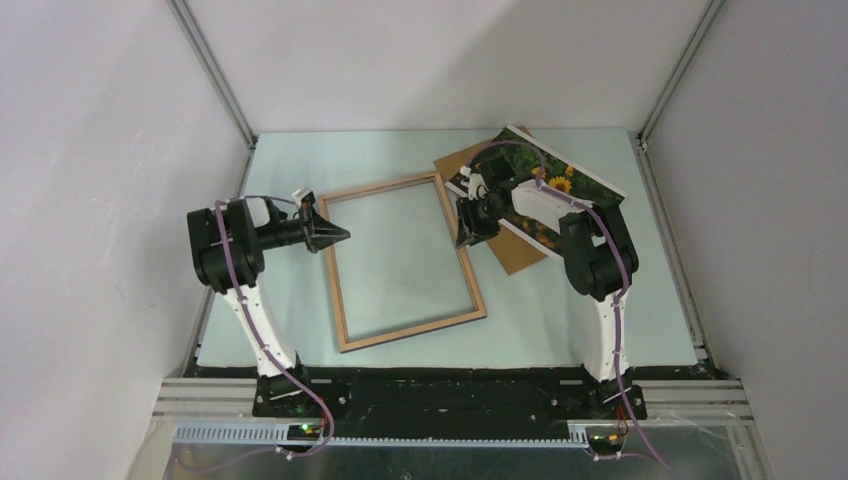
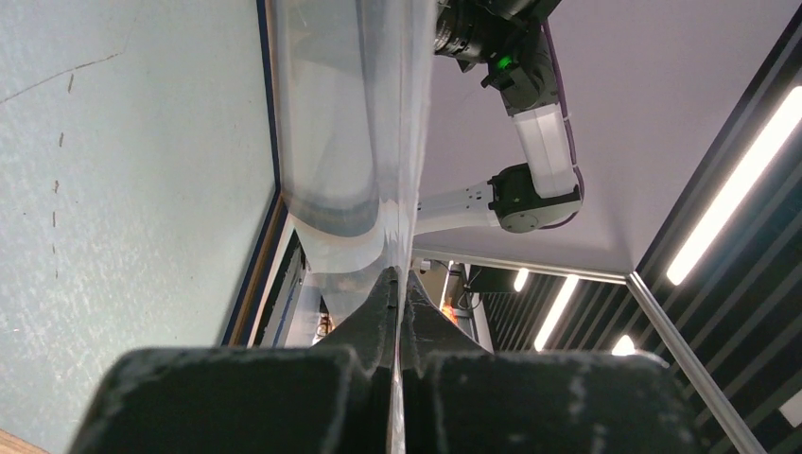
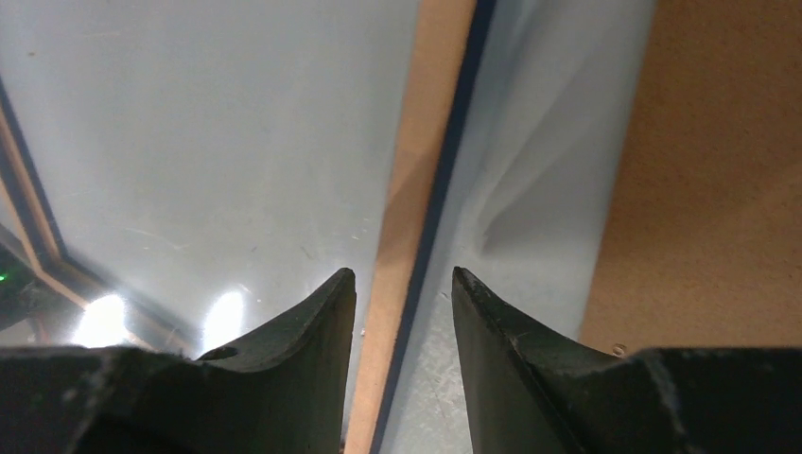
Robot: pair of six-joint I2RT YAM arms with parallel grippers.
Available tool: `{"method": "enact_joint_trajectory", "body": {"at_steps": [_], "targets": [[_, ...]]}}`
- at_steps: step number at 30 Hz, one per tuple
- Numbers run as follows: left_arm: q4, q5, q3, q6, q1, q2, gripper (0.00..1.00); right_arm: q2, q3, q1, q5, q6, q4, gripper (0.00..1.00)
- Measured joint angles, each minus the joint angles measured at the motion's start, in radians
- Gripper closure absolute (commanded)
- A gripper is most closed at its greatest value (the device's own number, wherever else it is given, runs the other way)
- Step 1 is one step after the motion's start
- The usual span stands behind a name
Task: Put the photo into the frame
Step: Place the photo frame item in the photo frame.
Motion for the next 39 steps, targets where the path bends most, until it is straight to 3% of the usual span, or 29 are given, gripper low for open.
{"method": "enact_joint_trajectory", "body": {"at_steps": [12, 39], "targets": [[-0.011, 0.000, -0.003, 0.000, 0.000, 0.000, 1.00, 0.000, -0.016, -0.007, 0.039, -0.006, 0.001, 0.54], [-0.036, 0.000, -0.014, 0.000, -0.002, 0.000, 0.99, 0.000, -0.053, -0.007, -0.055, -0.048, 0.007, 0.53]]}}
